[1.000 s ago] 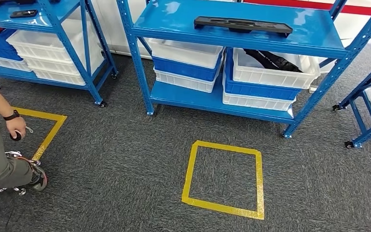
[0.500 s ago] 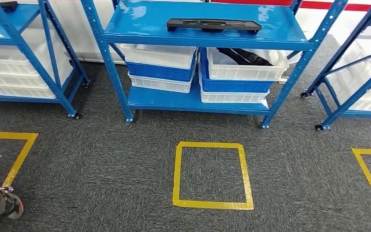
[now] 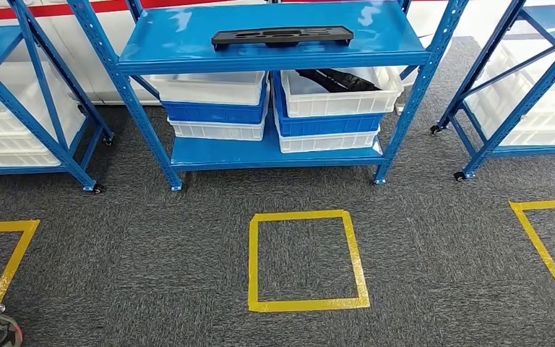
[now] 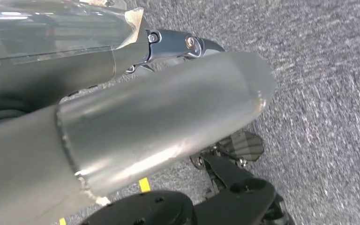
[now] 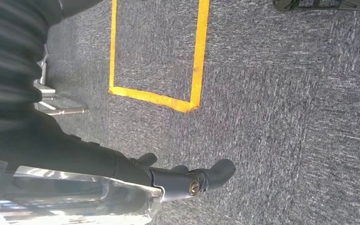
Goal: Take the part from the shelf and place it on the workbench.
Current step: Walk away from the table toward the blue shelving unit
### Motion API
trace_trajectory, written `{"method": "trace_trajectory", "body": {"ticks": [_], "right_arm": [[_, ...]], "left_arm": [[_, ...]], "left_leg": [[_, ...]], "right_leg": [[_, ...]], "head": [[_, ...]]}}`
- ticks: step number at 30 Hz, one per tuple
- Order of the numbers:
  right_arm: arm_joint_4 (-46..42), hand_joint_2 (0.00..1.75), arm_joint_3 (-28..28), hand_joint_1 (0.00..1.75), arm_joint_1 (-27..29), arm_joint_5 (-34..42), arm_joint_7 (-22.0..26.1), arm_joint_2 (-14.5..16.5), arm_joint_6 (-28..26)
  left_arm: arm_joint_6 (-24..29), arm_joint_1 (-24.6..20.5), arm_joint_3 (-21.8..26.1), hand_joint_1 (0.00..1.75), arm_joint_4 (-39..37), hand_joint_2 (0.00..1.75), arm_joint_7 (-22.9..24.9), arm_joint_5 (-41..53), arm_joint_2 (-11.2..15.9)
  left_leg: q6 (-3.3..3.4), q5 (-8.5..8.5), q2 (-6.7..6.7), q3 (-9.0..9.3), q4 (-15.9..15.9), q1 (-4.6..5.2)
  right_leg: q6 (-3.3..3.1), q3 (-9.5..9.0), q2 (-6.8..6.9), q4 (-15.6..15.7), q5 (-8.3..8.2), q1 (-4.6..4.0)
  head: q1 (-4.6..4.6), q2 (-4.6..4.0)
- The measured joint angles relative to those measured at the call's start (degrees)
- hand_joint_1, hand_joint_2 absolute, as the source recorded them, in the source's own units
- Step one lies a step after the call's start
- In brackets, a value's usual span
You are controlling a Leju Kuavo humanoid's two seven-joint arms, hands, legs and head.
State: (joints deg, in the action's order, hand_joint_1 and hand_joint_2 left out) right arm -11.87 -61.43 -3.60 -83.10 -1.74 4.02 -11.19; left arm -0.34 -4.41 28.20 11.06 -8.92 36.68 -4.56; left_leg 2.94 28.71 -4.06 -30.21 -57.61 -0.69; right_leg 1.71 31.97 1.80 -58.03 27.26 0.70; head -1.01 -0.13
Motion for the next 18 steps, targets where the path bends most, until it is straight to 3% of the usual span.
{"method": "trace_trajectory", "body": {"ticks": [4,8,10,12,15,16,18], "right_arm": [[0.0,1.75,0.02,0.0,0.0,-0.03,-0.21,0.0,0.29],[0.0,1.75,0.02,0.0,-0.01,-0.09,-0.25,-0.06,0.46],[0.0,1.75,0.02,0.0,-0.01,-0.18,-0.25,-0.1,0.46],[-0.01,1.75,0.03,0.0,-0.01,-0.23,-0.23,-0.06,0.48],[-0.03,1.75,0.05,0.0,-0.1,-0.27,-0.14,-0.11,0.51],[-0.03,1.75,0.06,0.0,-0.12,-0.28,-0.1,-0.17,0.52],[-0.02,1.75,0.06,0.0,-0.05,-0.28,-0.08,-0.31,0.55]], "left_arm": [[0.7,0.0,0.21,0.0,0.0,0.0,0.13,0.35,0.04],[1.72,-0.01,0.35,0.0,0.0,0.0,-0.12,0.57,0.04],[2.03,-0.01,0.39,0.0,0.0,0.0,-0.33,0.61,0.04],[2.16,-0.02,0.41,0.0,0.0,0.0,-0.48,0.64,0.13],[2.28,-0.12,0.42,0.0,0.03,0.0,-0.64,0.91,0.19],[2.31,-0.19,0.42,0.0,0.05,0.0,-0.68,0.99,0.16],[2.31,-0.31,0.42,0.0,0.06,0.0,-0.74,1.05,0.09]], "left_leg": [[-0.56,-0.18,0.01,0.14,0.33,-0.02],[-2.08,-0.18,0.01,0.21,0.46,-0.18],[-2.34,-0.12,0.01,0.21,0.4,-0.15],[-1.99,0.04,0.06,0.17,0.25,0.03],[-0.63,-1.07,0.19,1.51,2.68,-0.22],[-0.35,-1.64,0.23,2.07,3.73,-0.52],[-0.27,-2.07,0.31,2.42,4.46,-0.86]], "right_leg": [[-0.13,0.01,0.0,-0.02,0.07,-0.07],[-0.24,0.0,0.01,-0.05,0.12,-0.19],[-0.21,-0.04,0.03,0.0,0.09,-0.1],[-0.06,-0.17,0.12,0.26,-0.1,0.27],[0.23,-0.14,-0.06,-0.17,0.2,0.15],[0.18,0.76,-0.41,-2.1,1.1,0.06],[0.1,4.28,-1.18,-9.09,3.91,0.38]], "head": [[-0.01,0.0],[0.01,0.0],[0.02,0.0],[-0.04,0.0],[-0.05,0.0],[0.04,0.0],[0.18,0.0]]}}
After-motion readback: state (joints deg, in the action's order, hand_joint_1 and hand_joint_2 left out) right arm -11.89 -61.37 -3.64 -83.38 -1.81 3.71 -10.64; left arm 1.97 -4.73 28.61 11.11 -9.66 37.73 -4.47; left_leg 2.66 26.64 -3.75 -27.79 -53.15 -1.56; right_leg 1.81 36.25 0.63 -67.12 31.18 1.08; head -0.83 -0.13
